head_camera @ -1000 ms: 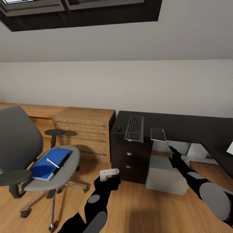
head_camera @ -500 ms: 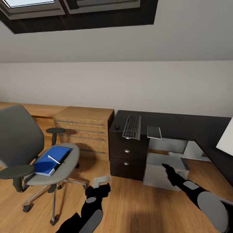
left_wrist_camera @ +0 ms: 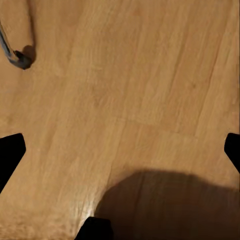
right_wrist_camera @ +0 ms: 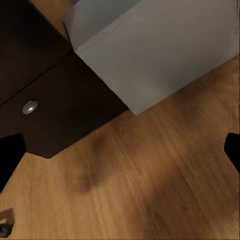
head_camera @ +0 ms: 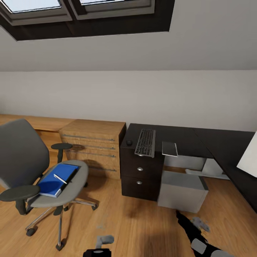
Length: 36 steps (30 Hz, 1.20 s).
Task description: In the bedroom, organize the workspace by keeping the computer under the desk, ensuring the monitor is on the desk, placing the keyboard on the desk next to the monitor, placing the mouse on the desk next to the keyboard, moving the folder from the swivel chair onto the desk next to the mouse, stacking the notebook on top of the folder with the pen on top of the notebook, and positioning the swivel chair next to the desk.
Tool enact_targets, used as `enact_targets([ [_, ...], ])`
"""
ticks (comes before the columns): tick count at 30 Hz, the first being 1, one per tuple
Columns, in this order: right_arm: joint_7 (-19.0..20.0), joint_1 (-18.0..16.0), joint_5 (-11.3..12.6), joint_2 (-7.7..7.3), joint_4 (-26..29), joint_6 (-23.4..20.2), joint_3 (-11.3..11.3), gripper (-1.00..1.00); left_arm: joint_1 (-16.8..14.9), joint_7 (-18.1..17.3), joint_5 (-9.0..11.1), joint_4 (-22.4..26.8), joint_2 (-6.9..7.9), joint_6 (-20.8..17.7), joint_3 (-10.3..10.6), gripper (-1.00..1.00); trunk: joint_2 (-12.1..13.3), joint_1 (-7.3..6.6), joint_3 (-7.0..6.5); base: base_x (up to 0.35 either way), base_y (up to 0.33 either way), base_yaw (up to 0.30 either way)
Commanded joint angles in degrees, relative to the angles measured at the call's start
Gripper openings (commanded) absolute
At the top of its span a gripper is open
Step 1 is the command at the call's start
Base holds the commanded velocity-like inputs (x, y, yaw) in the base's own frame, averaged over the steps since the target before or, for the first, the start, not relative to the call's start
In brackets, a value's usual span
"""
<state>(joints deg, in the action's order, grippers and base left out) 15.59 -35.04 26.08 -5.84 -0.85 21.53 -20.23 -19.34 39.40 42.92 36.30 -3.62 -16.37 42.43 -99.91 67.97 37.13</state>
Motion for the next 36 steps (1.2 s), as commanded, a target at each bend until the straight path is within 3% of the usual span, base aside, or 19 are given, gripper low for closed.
enact_targets([
  [1,0.43,2.09,0.05,1.69,-0.2,7.25,-0.51,1.0,-0.09,-3.85,0.1,-3.44,-0.45,-0.1,0.04,1.0,-0.02,-0.02,0.03,0.0,0.0,0.0],
  [2,0.37,3.02,0.06,2.55,-0.2,10.29,-0.51,1.0,-0.09,-6.11,0.15,-4.64,-0.58,0.06,-0.47,1.0,-0.02,-0.02,0.03,0.0,0.0,0.0],
  [4,0.19,3.63,0.08,3.13,-0.22,12.15,-0.51,1.0,-0.09,-7.85,0.21,-5.77,-0.6,0.44,-1.36,1.0,-0.02,-0.02,0.03,0.0,0.0,0.0],
  [6,-0.26,4.05,0.09,3.59,-0.24,13.27,-0.51,1.0,-0.09,-9.16,0.25,-7.32,-0.6,1.09,-2.65,1.0,0.38,-0.23,-0.15,0.0,0.0,0.0],
  [7,-1.17,4.42,0.07,4.29,-0.3,14.18,-0.51,1.0,-0.09,-10.9,0.08,-10.63,-0.71,2.41,-4.51,1.0,0.78,-0.45,-0.33,0.0,0.0,0.0],
  [12,-2.27,4.87,-0.26,6.4,-0.24,15.13,-0.49,1.0,-0.09,-16.48,-0.34,-17.61,-0.92,7.2,-6.06,1.0,2.79,-1.55,-1.23,0.0,0.0,0.0],
  [15,-2.52,5.55,-3.51,6.84,-0.15,15.45,0.32,1.0,-0.09,-19.35,-0.12,-20.23,-0.87,15.7,-6.38,1.0,3.99,-2.21,-1.77,0.0,0.0,0.0],
  [19,-2.73,5.76,-8.17,6.8,-0.12,15.52,1.12,1.0,-0.09,-20.08,-0.3,-22.44,-0.88,19.73,-6.44,1.0,5.6,-3.09,-2.48,0.0,0.0,0.0],
  [25,-2.84,5.93,-11.44,6.99,-0.19,15.7,1.56,1.0,-0.09,-20.27,-0.45,-23.55,-0.86,21.62,-6.44,1.0,8.0,-4.41,-3.56,0.0,0.0,0.0],
  [29,-2.84,5.94,-11.65,7.1,-0.2,15.67,1.58,1.0,-0.09,-20.23,-0.41,-23.67,-0.86,21.75,-6.44,1.0,9.61,-5.29,-4.28,-0.021,0.0,0.0],
  [36,-2.9,5.95,-11.78,7.3,-0.29,15.65,1.6,1.0,-0.09,-20.01,-0.26,-23.9,-0.86,21.89,-6.48,1.0,12.42,-6.82,-5.46,-0.324,-0.031,0.084],
])
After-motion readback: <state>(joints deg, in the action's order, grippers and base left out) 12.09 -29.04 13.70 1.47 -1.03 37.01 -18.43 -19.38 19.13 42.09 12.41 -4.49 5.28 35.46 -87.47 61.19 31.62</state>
